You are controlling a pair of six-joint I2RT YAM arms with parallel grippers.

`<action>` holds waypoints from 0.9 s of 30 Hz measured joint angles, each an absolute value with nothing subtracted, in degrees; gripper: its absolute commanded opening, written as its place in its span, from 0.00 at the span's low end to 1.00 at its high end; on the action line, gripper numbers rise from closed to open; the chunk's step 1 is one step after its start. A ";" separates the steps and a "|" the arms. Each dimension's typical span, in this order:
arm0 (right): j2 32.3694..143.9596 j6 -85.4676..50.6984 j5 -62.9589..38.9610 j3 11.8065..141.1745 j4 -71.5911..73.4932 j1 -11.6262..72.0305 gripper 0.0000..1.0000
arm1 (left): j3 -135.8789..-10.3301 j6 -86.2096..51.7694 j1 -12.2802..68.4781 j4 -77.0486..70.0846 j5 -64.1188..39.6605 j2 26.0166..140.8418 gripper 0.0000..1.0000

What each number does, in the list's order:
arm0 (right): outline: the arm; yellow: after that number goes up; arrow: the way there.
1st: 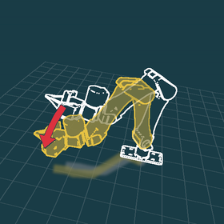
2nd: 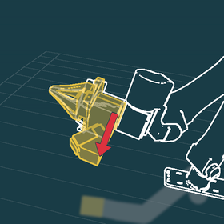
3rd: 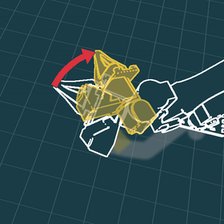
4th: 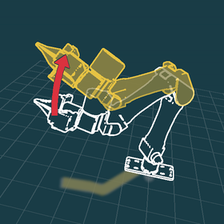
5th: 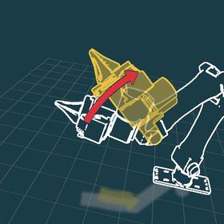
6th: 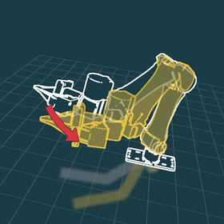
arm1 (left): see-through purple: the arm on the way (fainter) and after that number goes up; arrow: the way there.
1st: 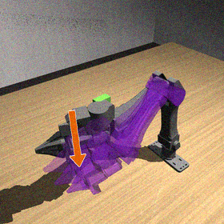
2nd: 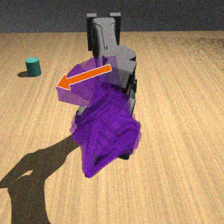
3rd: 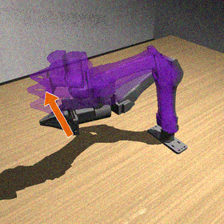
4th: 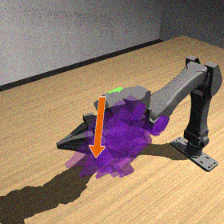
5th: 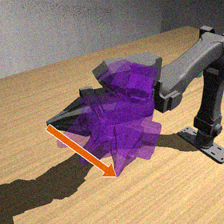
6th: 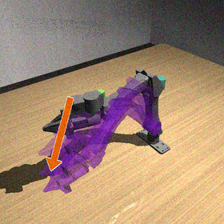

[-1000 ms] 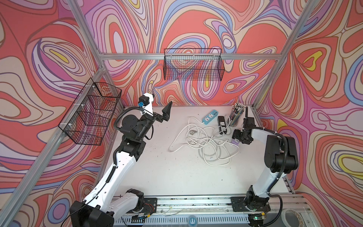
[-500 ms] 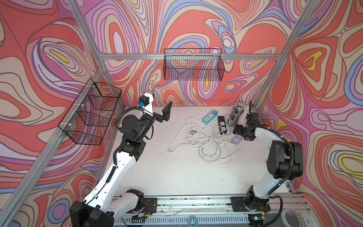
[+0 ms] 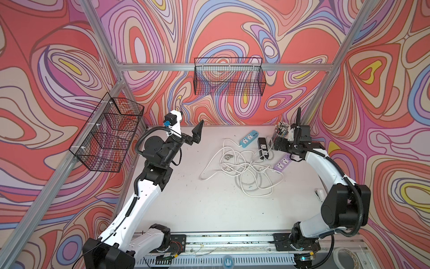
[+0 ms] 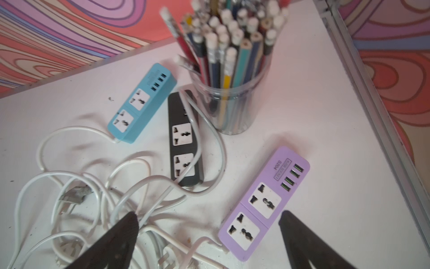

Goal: Unwrap the cord wrapped around the power strip
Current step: Reset both arms

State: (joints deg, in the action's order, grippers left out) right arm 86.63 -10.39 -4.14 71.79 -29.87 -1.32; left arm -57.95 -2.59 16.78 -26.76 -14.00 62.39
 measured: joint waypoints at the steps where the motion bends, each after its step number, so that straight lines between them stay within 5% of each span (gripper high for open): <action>1: 85.43 -10.09 -4.95 71.79 -29.41 -0.82 0.98 | -57.95 -2.57 16.78 -26.72 -13.65 62.70 1.00; 11: 76.25 -6.35 -15.38 63.94 -13.76 0.67 0.98 | -55.20 -3.49 16.88 -25.23 -7.66 65.69 1.00; 27: 72.88 -4.54 -18.22 42.26 13.96 1.10 0.99 | -25.56 -4.05 17.74 -31.27 15.25 62.41 1.00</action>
State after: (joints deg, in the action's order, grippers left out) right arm 72.88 -4.54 -18.22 42.26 13.96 1.10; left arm -25.56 -4.05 17.74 -31.27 15.25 62.41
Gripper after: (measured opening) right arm 0.984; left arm 0.999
